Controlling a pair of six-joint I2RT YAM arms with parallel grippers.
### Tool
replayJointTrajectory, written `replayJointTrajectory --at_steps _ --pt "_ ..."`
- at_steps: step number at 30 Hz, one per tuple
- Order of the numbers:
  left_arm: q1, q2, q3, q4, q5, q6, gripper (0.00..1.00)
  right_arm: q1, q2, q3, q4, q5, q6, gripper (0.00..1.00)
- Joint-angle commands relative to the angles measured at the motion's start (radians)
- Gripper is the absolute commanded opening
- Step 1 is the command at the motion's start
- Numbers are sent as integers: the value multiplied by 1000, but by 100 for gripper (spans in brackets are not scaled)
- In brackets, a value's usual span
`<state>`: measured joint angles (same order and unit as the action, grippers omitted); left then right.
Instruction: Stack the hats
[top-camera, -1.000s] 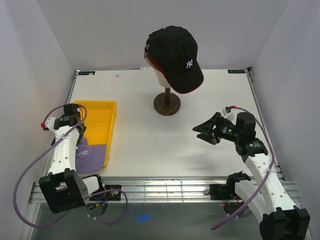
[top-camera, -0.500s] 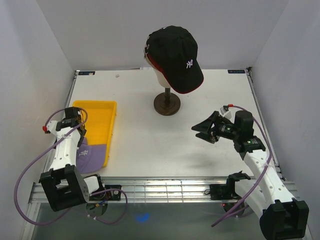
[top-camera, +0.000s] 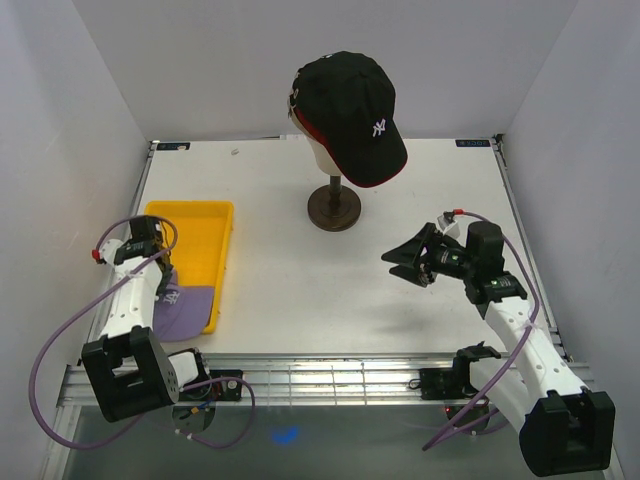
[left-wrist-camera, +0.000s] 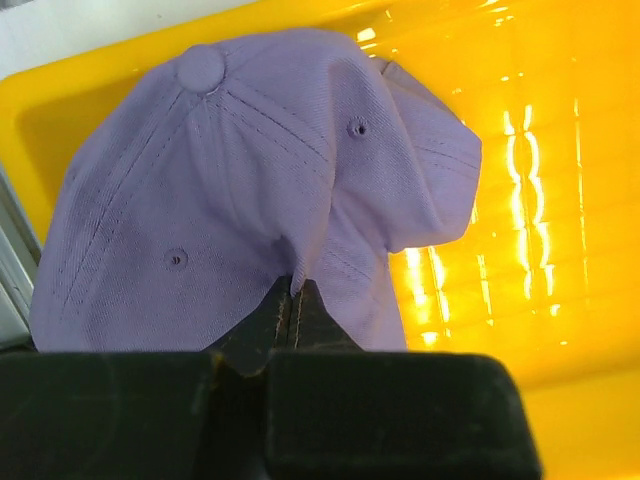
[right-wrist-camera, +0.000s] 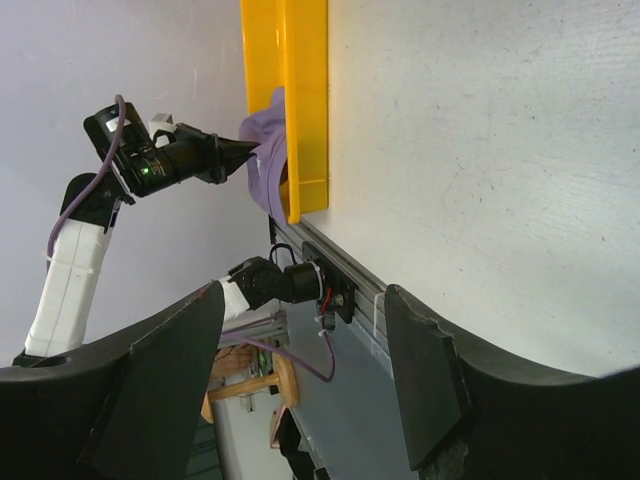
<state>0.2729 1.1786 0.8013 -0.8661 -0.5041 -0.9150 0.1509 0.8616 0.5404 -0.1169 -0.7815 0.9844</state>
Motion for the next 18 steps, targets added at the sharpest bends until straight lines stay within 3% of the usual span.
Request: replayJointTrajectory --at_steps 1,18 --pt "2 -28 53 39 78 60 0 3 2 27 57 -25 -3 70" --pt "0 -142 326 -74 217 65 0 19 -67 228 -56 73 -36 70"
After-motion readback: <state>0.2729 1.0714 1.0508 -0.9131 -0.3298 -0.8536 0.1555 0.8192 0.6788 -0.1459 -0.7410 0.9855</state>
